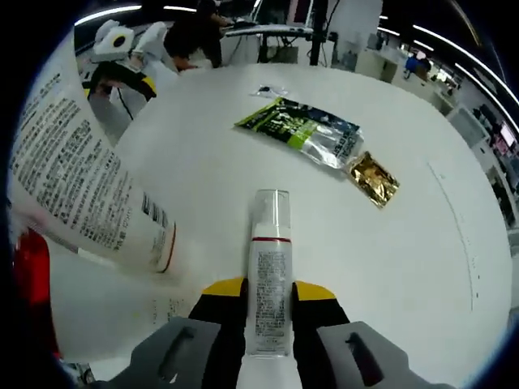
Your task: Arrange the skincare products in the storage area until every visible bottle or jar stands upright without overlapping.
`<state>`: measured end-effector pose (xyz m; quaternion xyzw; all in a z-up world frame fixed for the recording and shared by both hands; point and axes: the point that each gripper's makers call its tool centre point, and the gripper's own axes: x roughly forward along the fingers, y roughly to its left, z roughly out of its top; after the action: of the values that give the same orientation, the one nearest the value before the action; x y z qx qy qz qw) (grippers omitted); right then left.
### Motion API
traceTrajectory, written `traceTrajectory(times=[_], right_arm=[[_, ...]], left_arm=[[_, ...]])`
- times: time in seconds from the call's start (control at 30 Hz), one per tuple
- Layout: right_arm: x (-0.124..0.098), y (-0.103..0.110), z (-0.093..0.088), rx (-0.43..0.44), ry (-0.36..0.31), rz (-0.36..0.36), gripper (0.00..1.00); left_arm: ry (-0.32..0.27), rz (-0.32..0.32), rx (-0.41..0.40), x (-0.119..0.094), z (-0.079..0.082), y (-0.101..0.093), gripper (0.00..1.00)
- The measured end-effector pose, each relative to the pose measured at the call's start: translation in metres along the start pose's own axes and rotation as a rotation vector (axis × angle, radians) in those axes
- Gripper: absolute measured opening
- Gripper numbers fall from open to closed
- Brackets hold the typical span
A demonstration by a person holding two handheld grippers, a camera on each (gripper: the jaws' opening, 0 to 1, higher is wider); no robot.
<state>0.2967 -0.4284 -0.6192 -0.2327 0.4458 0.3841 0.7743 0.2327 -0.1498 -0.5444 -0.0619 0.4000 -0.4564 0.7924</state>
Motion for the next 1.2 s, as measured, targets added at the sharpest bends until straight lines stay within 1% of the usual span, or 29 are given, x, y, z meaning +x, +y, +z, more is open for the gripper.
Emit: traceTrajectory(times=[0.07, 0.17, 0.2, 0.27, 0.3, 0.4, 0.63, 0.7, 0.73, 0.77, 0.8, 0.87, 0.9, 0.93, 0.97, 1.0, 1.03, 1.07, 1.1, 1.2], right_arm=[[0.001, 0.001, -0.002, -0.017, -0.017, 0.008, 0.12], [0.002, -0.002, -0.001, -0.003, -0.035, 0.021, 0.11], [0.002, -0.002, -0.001, 0.003, -0.035, 0.024, 0.11], [0.003, -0.001, -0.002, -0.026, -0.024, 0.027, 0.11], [0.004, 0.000, 0.000, -0.026, -0.016, 0.026, 0.11], [0.003, 0.003, -0.002, -0.004, -0.018, 0.025, 0.11], [0.003, -0.002, -0.001, 0.029, -0.051, 0.028, 0.10], [0.004, -0.001, -0.001, 0.057, -0.058, 0.019, 0.10], [0.003, 0.001, -0.001, 0.047, -0.059, 0.019, 0.10], [0.003, 0.001, -0.001, 0.052, -0.060, 0.016, 0.10], [0.003, 0.001, 0.000, 0.075, -0.063, 0.010, 0.10], [0.003, 0.002, 0.000, 0.075, -0.066, 0.005, 0.10], [0.002, 0.002, 0.001, 0.074, -0.078, -0.003, 0.10], [0.001, -0.001, 0.002, 0.098, -0.106, -0.015, 0.10], [0.000, -0.003, 0.001, 0.107, -0.118, -0.023, 0.10], [-0.001, -0.006, -0.001, 0.130, -0.123, -0.041, 0.10], [-0.004, -0.012, -0.006, 0.173, -0.118, -0.070, 0.10], [-0.005, -0.014, -0.008, 0.181, -0.120, -0.088, 0.10], [-0.008, -0.014, -0.011, 0.194, -0.119, -0.097, 0.10], [-0.011, -0.009, -0.015, 0.209, -0.122, -0.091, 0.10]], left_arm=[[0.001, 0.000, -0.001, 0.000, 0.000, 0.000, 0.81], [0.003, 0.000, -0.001, 0.001, 0.000, 0.002, 0.81], [0.004, 0.000, 0.001, 0.001, -0.001, 0.001, 0.81], [0.006, 0.000, 0.003, 0.001, -0.001, 0.001, 0.81], [0.006, 0.000, 0.003, 0.001, -0.001, 0.001, 0.81], [0.003, -0.001, 0.000, 0.001, -0.001, 0.001, 0.81], [0.010, -0.005, 0.006, 0.003, -0.002, -0.001, 0.80], [0.010, -0.005, 0.006, 0.003, -0.002, -0.001, 0.80], [0.010, -0.006, 0.005, 0.003, -0.002, -0.001, 0.80], [0.008, -0.007, 0.005, 0.002, -0.002, -0.001, 0.80], [0.008, -0.007, 0.004, 0.003, -0.002, -0.001, 0.80], [0.010, -0.007, 0.006, 0.003, -0.002, -0.002, 0.80], [0.011, -0.007, 0.007, 0.003, -0.002, -0.002, 0.80], [0.010, -0.009, 0.007, 0.002, -0.002, -0.002, 0.80], [0.009, -0.011, 0.007, 0.003, -0.002, -0.002, 0.80], [0.009, -0.012, 0.005, 0.003, -0.002, -0.002, 0.80], [0.008, -0.013, 0.004, 0.003, -0.002, -0.003, 0.80], [0.006, -0.013, 0.004, 0.003, -0.001, -0.003, 0.80], [0.005, -0.013, 0.004, 0.003, -0.001, -0.004, 0.80], [0.006, -0.017, 0.009, 0.003, -0.001, -0.005, 0.79]])
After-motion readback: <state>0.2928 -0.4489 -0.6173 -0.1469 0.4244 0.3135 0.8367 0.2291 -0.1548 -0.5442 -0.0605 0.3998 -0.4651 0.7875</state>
